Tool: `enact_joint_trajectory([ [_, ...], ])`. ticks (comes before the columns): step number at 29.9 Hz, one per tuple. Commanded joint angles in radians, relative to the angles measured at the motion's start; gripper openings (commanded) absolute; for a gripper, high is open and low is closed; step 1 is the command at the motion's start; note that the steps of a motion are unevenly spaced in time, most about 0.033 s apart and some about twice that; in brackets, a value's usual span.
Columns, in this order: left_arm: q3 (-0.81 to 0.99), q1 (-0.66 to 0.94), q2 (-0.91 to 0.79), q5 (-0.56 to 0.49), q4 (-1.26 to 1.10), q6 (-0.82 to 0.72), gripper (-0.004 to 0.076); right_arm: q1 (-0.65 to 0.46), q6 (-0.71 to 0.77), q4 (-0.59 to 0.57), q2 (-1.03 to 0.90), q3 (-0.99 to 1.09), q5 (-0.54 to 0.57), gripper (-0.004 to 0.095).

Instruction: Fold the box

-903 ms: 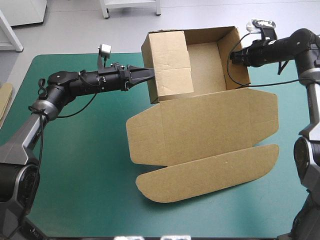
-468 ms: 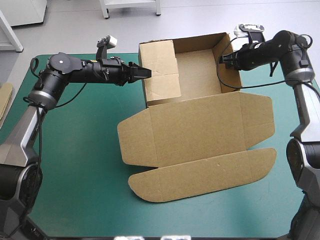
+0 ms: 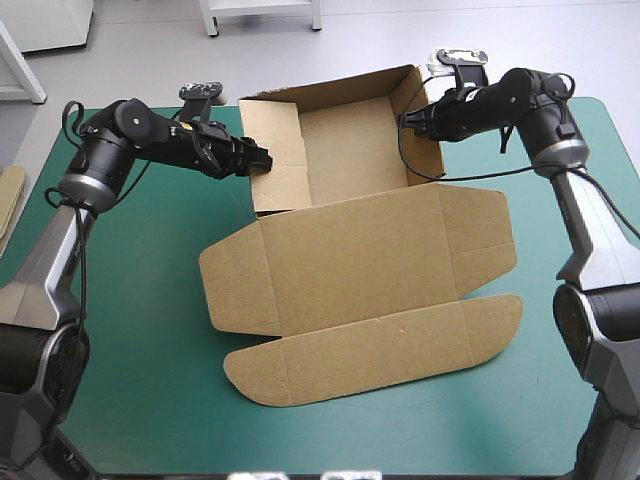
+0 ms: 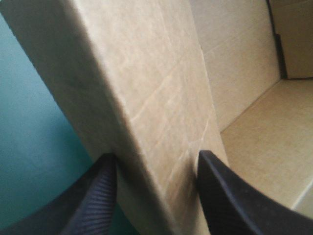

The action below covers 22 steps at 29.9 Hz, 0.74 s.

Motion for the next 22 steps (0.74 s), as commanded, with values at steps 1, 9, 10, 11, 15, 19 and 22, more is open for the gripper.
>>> enact_joint_trajectory([
  [1,-0.032,-0.009,-0.044,-0.035,0.034,-0.047,0.0368,0.006,0.022,0.111,-0.066,-0.028,-0.073,0.0000],
  [9,-0.048,-0.009,-0.038,-0.087,0.072,-0.095,0.0368,0.006,0.020,0.111,-0.065,-0.028,-0.053,0.0000],
  [10,-0.057,-0.009,-0.033,-0.076,0.087,-0.098,0.0368,0.008,0.023,0.109,-0.063,-0.028,-0.046,0.0000],
  [11,-0.072,-0.016,-0.025,-0.053,0.117,-0.102,0.0368,0.013,0.028,0.101,-0.063,-0.028,-0.040,0.0000],
  [15,-0.137,-0.050,0.010,0.017,0.242,-0.166,0.0363,0.047,0.059,0.023,-0.050,-0.028,-0.003,0.0001],
  [19,-0.176,-0.086,0.052,0.058,0.294,-0.186,0.0341,0.092,0.107,-0.071,-0.031,-0.028,0.009,0.0001],
  [22,-0.176,-0.102,0.085,0.100,0.341,-0.205,0.0291,0.102,0.113,-0.074,-0.024,-0.028,0.002,0.0001],
])
